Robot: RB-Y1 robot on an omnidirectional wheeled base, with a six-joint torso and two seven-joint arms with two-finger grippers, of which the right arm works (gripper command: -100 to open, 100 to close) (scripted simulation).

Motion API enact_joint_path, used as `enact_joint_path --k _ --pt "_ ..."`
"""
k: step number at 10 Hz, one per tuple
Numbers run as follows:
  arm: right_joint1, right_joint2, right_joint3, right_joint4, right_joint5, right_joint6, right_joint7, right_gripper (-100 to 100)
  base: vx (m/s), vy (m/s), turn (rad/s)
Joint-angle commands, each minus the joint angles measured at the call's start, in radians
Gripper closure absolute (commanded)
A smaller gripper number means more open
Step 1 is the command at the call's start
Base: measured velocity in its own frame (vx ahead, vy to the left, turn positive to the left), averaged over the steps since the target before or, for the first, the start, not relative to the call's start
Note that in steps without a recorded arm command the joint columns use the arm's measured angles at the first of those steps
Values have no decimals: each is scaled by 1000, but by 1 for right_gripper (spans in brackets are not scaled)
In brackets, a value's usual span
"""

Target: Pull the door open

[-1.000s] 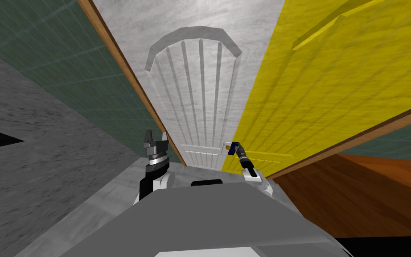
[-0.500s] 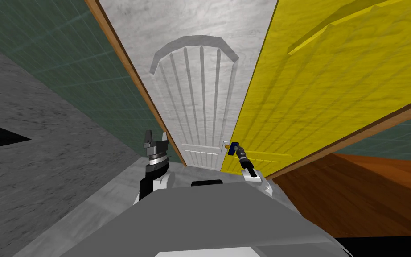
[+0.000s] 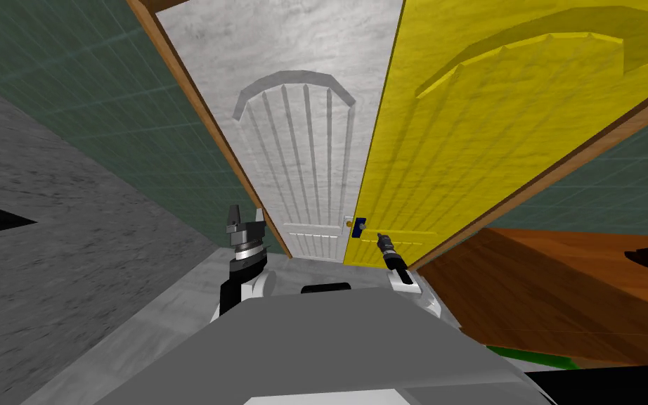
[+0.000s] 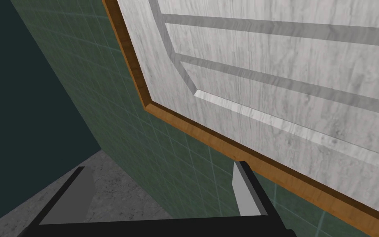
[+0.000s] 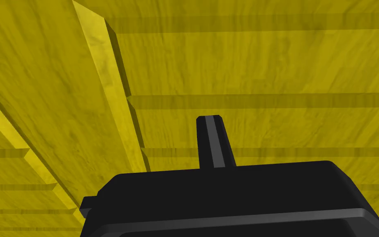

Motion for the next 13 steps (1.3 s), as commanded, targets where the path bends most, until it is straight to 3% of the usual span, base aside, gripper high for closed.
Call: enact_joint_path --k 1,4,9,13 --pt "10 2 10 -14 3 -7 -8 -100 -219 77 13" --pt "21 9 44 -44 11 -23 -23 -100 -185 132 51" --pt "47 -16 -38 -3 -3 5 -7 -100 -25 -32 -110" --pt "19 -8 -33 3 -2 7 2 -100 159 -31 35"
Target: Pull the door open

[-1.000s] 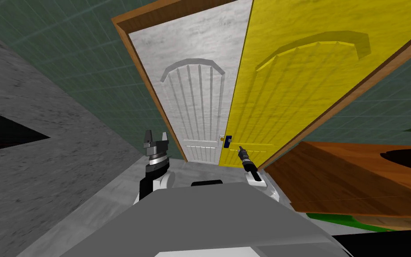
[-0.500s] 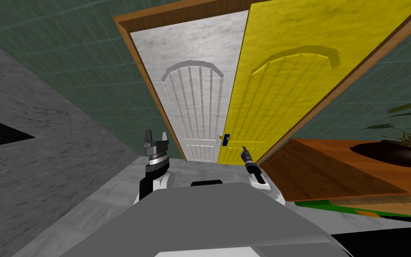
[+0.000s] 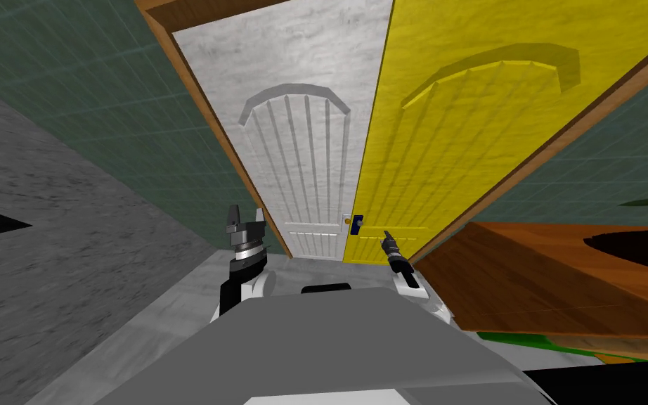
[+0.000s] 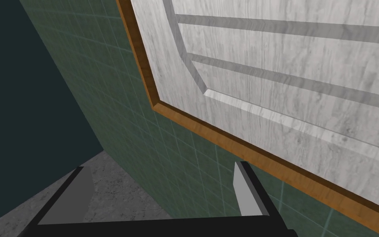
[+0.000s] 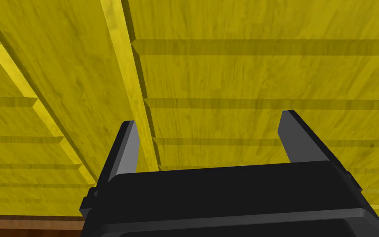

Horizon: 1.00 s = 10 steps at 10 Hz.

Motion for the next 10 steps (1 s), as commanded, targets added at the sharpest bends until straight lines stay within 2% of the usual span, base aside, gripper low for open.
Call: enact_joint_path --k 1,4,5,6,10 --pt "-14 7 11 -2 2 -3 2 -100 176 20 79" --pt "-48 25 48 -14 7 -11 4 -100 208 90 154" --pt "-32 22 42 -26 6 -4 2 -100 86 54 28" --pt "-32 22 42 -26 6 -4 2 100 -8 -7 -27" --pt "-32 22 42 -26 6 -4 2 100 -21 -9 8"
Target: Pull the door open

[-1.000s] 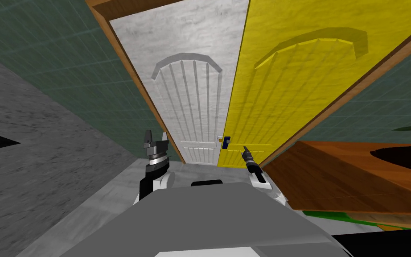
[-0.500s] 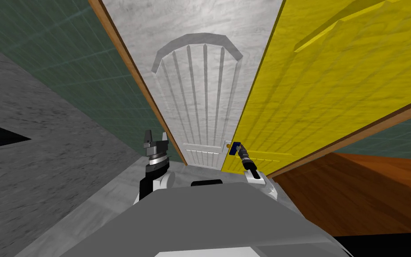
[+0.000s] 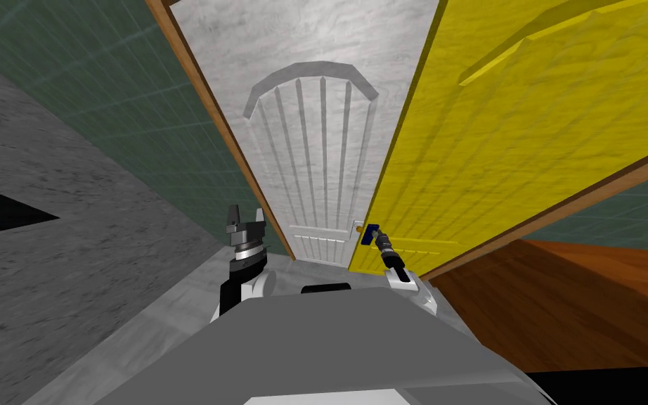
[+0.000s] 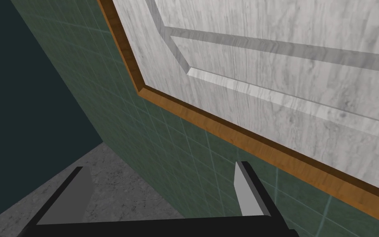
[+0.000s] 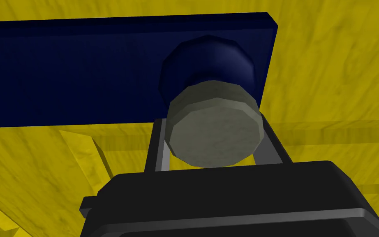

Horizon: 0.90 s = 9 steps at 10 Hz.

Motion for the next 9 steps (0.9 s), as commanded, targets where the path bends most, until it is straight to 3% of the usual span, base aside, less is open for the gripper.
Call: enact_joint_path --k 1,3,4,9 --pt "1 -3 -5 0 -1 0 0 100 0 0 0" --pt "23 -14 -19 7 -3 2 -5 100 -167 -66 -90" --pt "36 -14 -12 -10 -2 -3 -11 -100 -235 -56 -61" --pt "55 -10 51 -46 9 -38 -37 -100 -194 25 70"
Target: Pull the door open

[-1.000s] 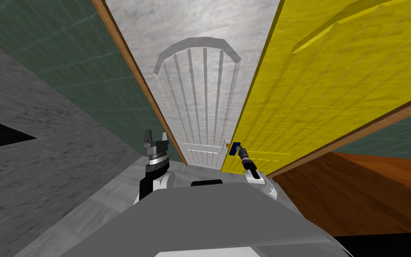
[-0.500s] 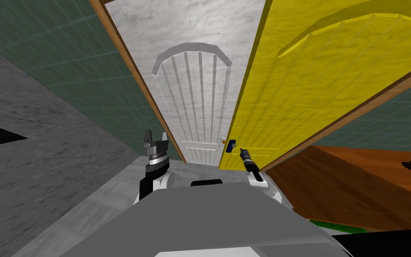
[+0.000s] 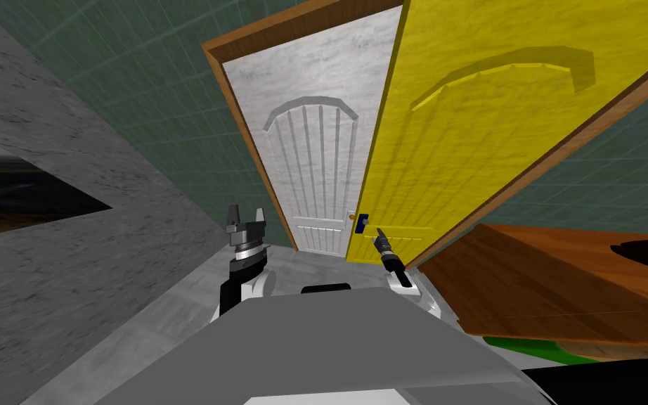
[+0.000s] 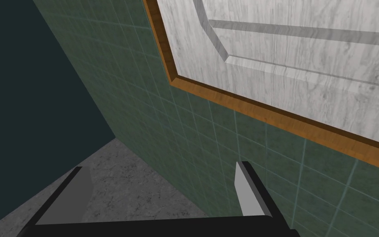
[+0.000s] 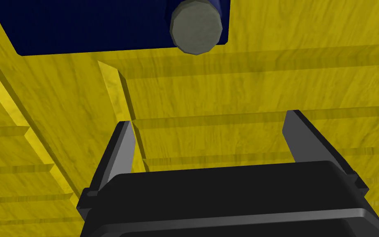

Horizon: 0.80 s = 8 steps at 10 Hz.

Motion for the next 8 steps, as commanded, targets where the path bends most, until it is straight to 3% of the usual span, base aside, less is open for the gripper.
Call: enact_joint_path --k 1,4,6,8 --pt "0 0 0 0 0 0 0 -100 -85 43 13" --pt "18 -12 -57 37 -11 13 12 -100 -14 -70 -151" --pt "6 -10 -60 45 -12 15 17 -100 152 -61 24" --pt "-9 -4 -50 43 -11 13 19 -100 199 16 66"
